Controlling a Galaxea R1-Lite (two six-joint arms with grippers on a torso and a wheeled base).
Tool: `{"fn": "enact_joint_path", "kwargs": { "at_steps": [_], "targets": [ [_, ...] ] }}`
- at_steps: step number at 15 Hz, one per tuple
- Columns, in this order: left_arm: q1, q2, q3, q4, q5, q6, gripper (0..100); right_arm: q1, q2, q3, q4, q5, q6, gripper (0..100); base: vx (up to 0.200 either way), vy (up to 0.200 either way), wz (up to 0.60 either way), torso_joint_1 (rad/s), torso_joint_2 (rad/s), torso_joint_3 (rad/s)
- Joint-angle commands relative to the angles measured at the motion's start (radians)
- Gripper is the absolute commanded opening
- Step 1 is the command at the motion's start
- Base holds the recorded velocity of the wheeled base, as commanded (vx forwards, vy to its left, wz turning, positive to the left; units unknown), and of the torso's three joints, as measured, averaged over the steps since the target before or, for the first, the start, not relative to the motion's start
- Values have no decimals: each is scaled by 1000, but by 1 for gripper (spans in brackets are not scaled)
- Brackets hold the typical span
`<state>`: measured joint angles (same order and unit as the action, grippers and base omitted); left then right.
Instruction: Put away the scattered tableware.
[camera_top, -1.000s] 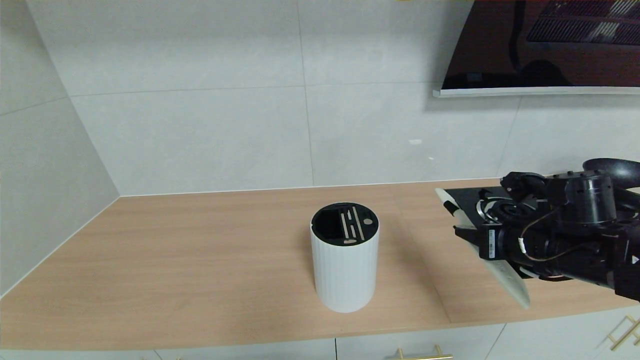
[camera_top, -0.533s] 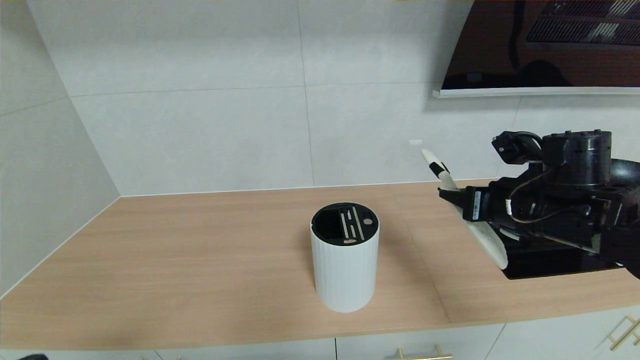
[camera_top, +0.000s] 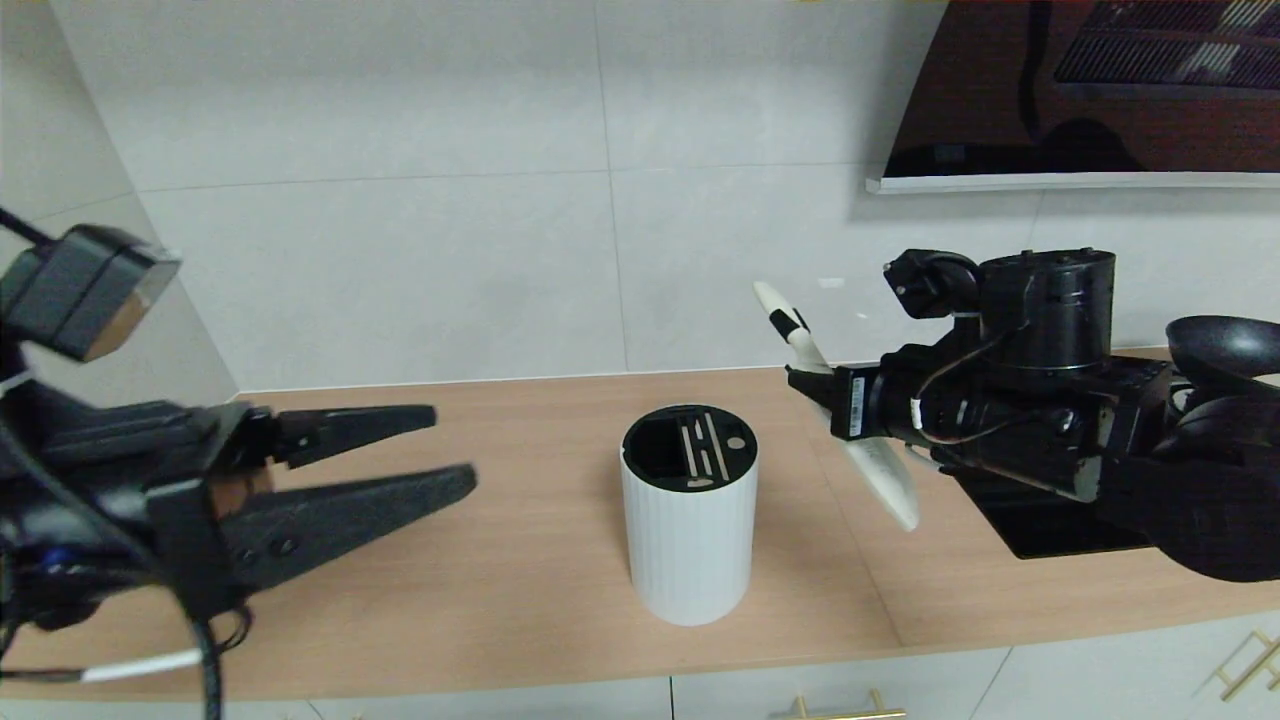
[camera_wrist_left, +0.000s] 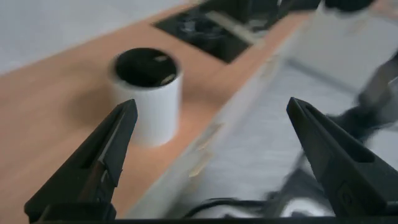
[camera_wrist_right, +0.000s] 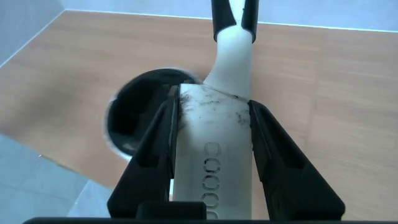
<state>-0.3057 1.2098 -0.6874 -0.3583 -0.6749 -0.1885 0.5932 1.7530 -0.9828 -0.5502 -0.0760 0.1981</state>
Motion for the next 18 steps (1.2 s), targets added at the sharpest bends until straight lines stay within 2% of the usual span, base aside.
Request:
{"fn": "enact_joint_path", "kwargs": {
  "at_steps": [1,3,4,6,7,8,10,13,14,18],
  "targets": [
    [-127,244,5,-225,66,-183,100,57,14,19,-47,-38,0,0,0,0,0,0,0,0],
    [-164,283,9,-384,153,-301,100,103,10,32,-79,-65,0,0,0,0,0,0,0,0],
    [-176,284,5,-398,164,-327,100,125,6,38,-82,-79,0,0,0,0,0,0,0,0],
    [-205,283,3,-398,169,-336,100,158,3,41,-86,-117,0,0,0,0,0,0,0,0],
    [-219,284,0,-398,172,-351,100,178,0,42,-106,-133,0,0,0,0,0,0,0,0],
    [-233,284,-9,-398,179,-387,100,197,0,50,-131,-134,1,0,0,0,0,0,0,0],
    [-259,289,-41,-393,216,-483,100,224,2,64,-168,-134,0,0,0,0,0,0,0,0],
    [-265,347,-98,-389,281,-585,100,255,8,64,-171,-134,4,0,0,0,0,0,0,0],
    [-265,384,-121,-380,325,-598,100,264,8,62,-172,-133,9,0,0,0,0,0,0,0],
    [-276,473,-156,-361,420,-600,100,286,16,65,-238,-131,11,0,0,0,0,0,0,0]
  ]
}}
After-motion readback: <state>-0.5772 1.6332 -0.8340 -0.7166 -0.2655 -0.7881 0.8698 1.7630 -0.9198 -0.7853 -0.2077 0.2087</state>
